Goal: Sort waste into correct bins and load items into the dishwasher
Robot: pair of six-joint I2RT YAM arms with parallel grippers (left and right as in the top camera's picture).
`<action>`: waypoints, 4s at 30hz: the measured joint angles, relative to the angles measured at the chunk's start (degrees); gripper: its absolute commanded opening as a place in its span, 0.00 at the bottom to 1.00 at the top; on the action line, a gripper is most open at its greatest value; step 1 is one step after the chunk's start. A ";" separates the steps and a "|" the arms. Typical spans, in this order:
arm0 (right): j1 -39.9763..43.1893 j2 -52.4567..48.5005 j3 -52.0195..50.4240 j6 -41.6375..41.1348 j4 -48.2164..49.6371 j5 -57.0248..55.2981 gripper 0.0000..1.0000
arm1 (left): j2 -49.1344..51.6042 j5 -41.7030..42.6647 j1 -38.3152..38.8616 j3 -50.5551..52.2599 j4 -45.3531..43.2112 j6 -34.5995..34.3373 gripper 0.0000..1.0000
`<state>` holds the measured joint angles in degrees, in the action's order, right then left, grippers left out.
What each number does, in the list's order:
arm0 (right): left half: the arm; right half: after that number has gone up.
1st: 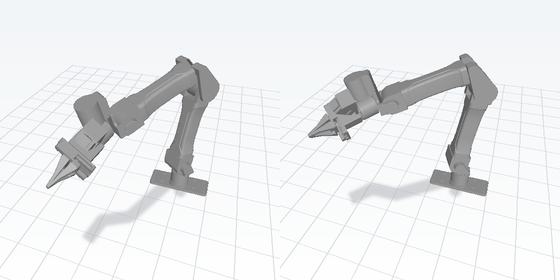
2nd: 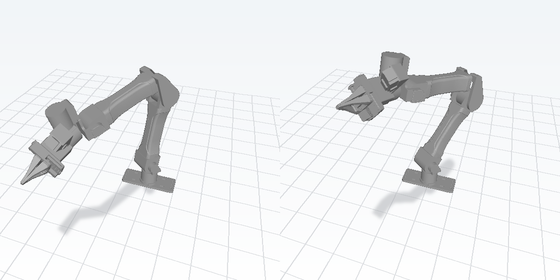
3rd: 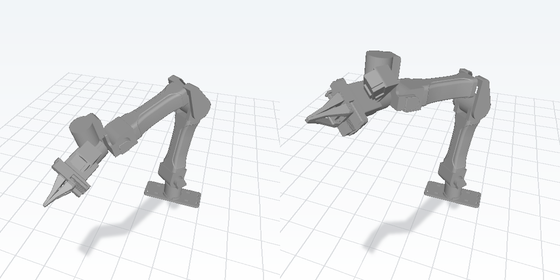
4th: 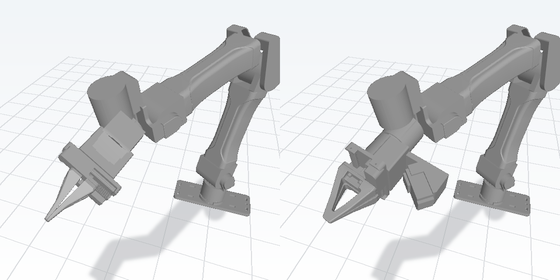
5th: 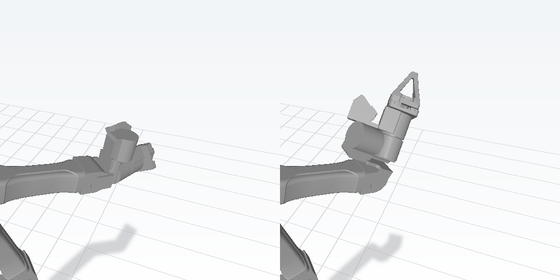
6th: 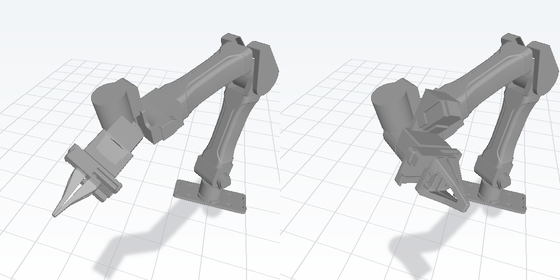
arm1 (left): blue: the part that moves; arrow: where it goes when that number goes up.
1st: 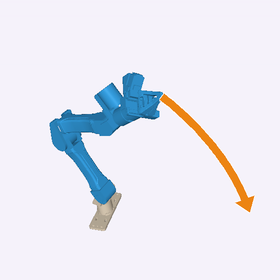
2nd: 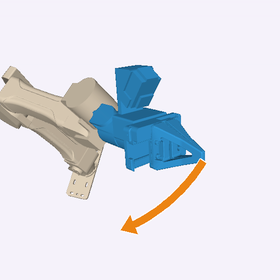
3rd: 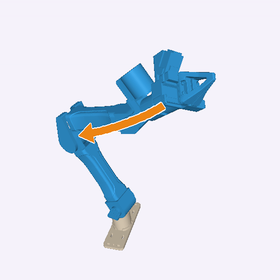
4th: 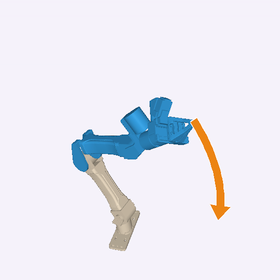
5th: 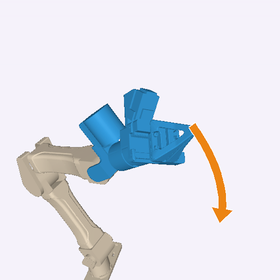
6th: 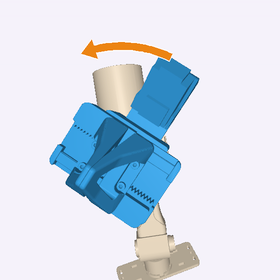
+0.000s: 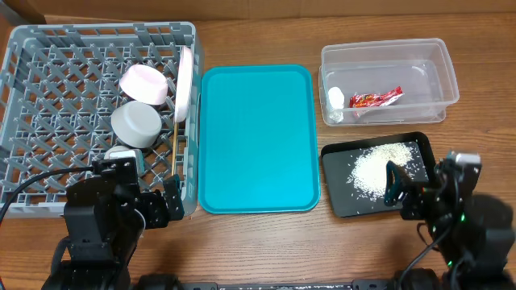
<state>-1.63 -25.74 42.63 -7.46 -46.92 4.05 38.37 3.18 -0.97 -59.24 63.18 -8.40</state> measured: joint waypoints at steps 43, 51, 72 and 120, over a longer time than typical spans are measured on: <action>0.11 25.11 -41.57 0.02 42.27 0.92 1.00 | 0.00 -0.04 0.00 0.09 0.04 0.00 1.00; 0.11 25.11 -41.57 0.04 42.23 0.94 1.00 | 0.00 -0.04 0.00 0.09 0.04 0.00 1.00; 0.11 25.09 -41.57 0.02 42.27 0.94 1.00 | -0.31 -0.13 0.00 0.17 0.37 0.00 1.00; 0.11 25.11 -41.57 0.02 42.27 0.96 1.00 | -37.57 -2.34 2.89 58.73 -58.82 0.70 1.00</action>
<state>-1.52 -0.62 1.06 -7.44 -4.64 5.02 0.80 0.84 1.91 -0.51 4.36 -7.70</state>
